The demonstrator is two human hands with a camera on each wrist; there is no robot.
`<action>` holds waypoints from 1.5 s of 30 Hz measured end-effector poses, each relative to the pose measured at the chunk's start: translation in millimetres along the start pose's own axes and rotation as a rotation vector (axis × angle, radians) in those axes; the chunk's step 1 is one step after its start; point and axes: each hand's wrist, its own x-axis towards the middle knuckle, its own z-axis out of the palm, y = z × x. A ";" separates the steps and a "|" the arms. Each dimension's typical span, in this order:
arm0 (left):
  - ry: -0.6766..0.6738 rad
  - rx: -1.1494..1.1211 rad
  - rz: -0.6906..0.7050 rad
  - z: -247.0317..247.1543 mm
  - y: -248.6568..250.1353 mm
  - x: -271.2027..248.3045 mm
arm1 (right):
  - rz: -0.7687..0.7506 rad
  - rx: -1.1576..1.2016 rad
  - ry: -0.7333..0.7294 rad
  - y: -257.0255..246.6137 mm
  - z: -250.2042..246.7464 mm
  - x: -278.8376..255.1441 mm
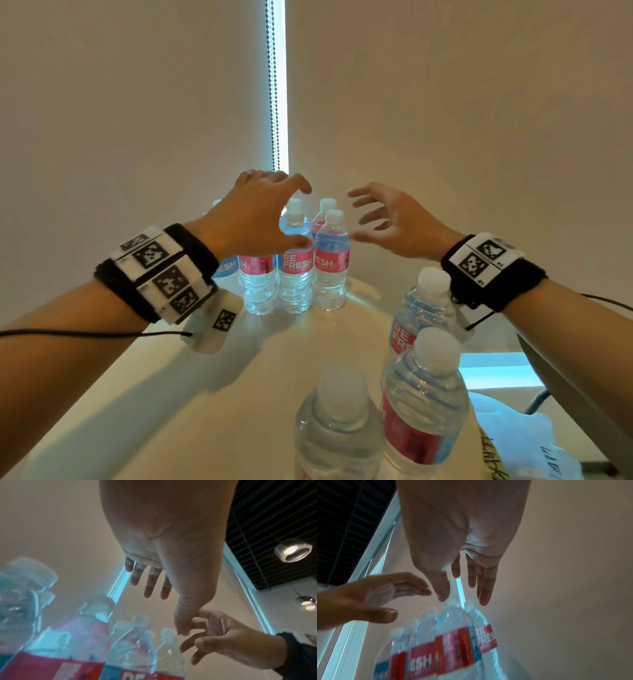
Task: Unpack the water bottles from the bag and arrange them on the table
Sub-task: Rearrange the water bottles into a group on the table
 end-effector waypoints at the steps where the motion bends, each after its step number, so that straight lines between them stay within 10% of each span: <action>1: 0.052 -0.079 0.031 -7.3 2.4 -8.1 | 0.014 0.026 0.034 -0.5 -8.4 -5.1; 9: 0.179 -0.684 0.069 -53.4 60.9 -119.5 | 0.026 0.335 0.157 -20.1 -53.8 -87.6; 20: 0.071 -0.803 -0.042 -19.4 125.7 -202.6 | 0.015 0.231 -0.011 -23.0 -23.3 -173.7; 33: 0.049 -0.894 -0.199 -22.7 133.7 -198.7 | 0.047 0.221 -0.004 -43.0 -18.5 -161.8; 45: 0.287 -0.749 -0.306 -50.9 36.4 -154.8 | -0.026 0.173 -0.051 -69.4 -36.9 -63.5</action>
